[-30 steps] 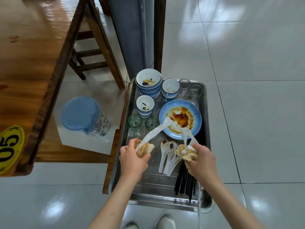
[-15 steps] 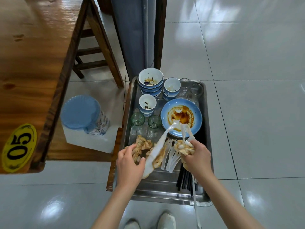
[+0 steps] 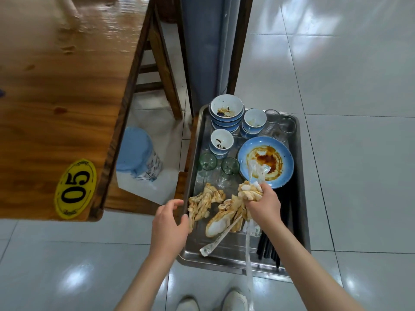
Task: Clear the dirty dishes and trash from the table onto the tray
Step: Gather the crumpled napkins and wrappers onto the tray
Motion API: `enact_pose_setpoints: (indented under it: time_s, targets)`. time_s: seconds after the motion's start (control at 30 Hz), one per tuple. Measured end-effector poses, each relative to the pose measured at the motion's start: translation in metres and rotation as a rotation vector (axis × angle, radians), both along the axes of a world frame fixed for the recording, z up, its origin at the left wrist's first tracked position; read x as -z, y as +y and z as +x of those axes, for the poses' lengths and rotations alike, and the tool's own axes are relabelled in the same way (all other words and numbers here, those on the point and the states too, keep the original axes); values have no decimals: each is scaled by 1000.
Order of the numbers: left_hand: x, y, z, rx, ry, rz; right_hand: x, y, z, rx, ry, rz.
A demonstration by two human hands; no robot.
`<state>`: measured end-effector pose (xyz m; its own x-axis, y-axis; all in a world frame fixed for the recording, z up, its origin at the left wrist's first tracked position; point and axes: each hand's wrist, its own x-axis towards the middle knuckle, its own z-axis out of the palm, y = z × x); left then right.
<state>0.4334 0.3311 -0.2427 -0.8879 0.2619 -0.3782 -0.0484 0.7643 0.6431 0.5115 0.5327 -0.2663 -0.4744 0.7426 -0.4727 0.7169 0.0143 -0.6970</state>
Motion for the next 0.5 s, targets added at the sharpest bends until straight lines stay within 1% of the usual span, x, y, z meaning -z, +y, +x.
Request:
enact_pose_setpoints:
  time_s: [0.2,0.33,0.5]
  targets:
    - [-12,-13,-2,-28,-20,5,-9,-5,-5,7,-10,-74]
    - [-22,-17,0,-38,-20,6,-16,-7,-5,-23,-32,-13]
    - [-34,-23,2,-53,-5,20,-22,-6,2,-21,-44,14]
